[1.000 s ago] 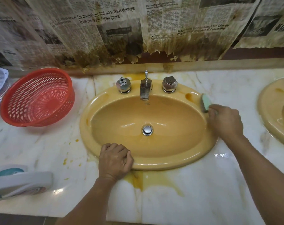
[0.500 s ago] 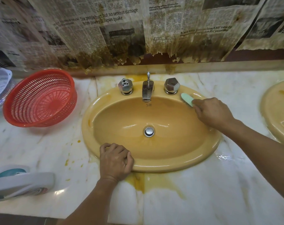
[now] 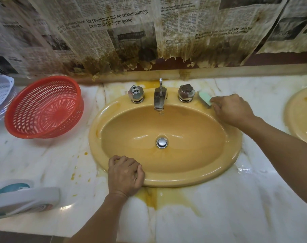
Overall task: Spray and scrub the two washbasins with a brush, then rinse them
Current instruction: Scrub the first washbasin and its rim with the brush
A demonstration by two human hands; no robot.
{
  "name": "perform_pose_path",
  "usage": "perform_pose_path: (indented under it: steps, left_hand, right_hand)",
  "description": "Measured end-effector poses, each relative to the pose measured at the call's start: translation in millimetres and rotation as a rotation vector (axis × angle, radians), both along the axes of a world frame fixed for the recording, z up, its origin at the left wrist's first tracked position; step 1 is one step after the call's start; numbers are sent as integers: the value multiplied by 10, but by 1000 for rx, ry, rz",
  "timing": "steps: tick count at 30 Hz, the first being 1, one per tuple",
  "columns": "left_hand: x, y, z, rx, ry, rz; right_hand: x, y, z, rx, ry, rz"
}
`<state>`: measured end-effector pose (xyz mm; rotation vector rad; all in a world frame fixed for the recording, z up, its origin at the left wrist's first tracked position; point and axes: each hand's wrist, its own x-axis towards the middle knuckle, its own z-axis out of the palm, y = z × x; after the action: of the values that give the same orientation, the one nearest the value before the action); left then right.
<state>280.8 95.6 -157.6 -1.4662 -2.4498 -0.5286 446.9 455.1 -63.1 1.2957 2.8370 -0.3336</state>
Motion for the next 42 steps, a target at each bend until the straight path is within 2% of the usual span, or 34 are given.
perform_pose_path:
  steps: [4,9,14,22,28,32,38,42]
  left_hand:
    - [-8,-9,-7,-16,-10,-1]
    - [-7,-13,-7,-19,-26,5]
    - [-16,-15,-20,-14,-33,6]
    - [-15,-22,-22,-7,-28,9]
    - [-19,-13,-33,-6,-32,7]
    - [-30,-8,-28,-4,-26,-9]
    - [-41,-14,-28,-8,-30,-19]
    - [-47,-20,-29,4,-37,-19]
  right_hand:
    - [-64,-92,-15,-69,-56,158]
    - [-53,12,12,-23,32,-52]
    - [-95,-217,-83,-124,21,120]
    - [-89,-304,-153,-102,68,57]
    - [93,20,-150,-229,213,-183]
    - [-167,254,-124,-309,208,-95]
    - [-704,630,-75,-291,156,93]
    - [-772,741,-49,-280,83,166]
